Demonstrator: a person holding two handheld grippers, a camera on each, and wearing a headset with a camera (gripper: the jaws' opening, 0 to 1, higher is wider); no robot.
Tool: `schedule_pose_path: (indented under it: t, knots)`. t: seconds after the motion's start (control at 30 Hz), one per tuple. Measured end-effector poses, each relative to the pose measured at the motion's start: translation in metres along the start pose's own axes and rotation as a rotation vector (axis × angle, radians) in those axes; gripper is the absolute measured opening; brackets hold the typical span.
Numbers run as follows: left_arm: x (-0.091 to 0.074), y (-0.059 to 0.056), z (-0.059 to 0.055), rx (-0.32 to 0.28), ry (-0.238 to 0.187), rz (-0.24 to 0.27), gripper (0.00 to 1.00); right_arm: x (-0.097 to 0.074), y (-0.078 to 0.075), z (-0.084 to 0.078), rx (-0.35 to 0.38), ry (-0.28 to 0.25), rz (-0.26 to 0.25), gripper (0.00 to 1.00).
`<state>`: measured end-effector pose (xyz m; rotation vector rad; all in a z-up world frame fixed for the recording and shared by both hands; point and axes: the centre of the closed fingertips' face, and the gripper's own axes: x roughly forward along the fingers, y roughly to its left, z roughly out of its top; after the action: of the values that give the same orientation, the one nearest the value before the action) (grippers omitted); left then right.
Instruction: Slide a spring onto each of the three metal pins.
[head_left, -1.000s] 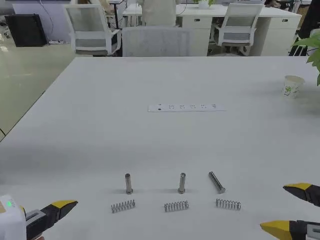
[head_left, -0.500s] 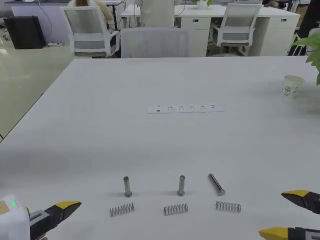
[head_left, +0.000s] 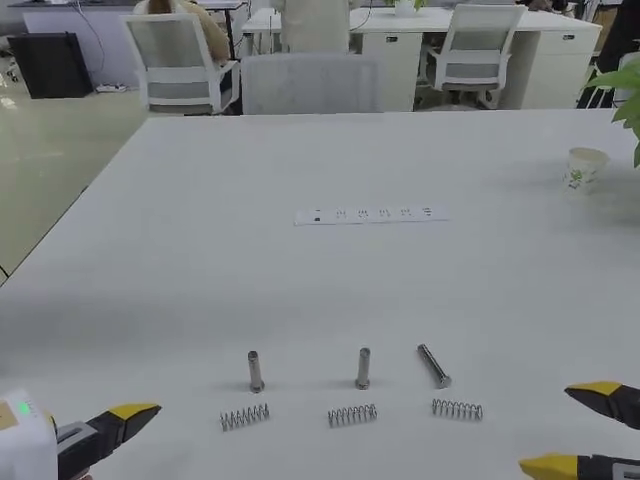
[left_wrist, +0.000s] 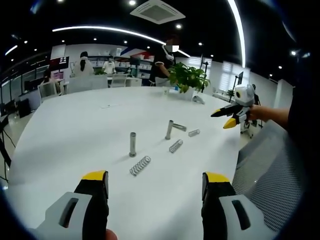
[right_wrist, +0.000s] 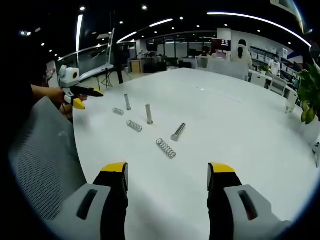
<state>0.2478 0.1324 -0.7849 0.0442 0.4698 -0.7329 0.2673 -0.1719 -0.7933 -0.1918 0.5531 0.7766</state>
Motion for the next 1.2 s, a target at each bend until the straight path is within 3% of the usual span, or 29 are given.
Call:
schedule_pose_path:
  t: [1.2]
  knots:
    - [-0.0017, -0.0005, 0.0008, 0.005, -0.007, 0.004, 0.72, -0.0013, -0.0006, -0.0016, -0.01, 0.033, -0.003, 0.63]
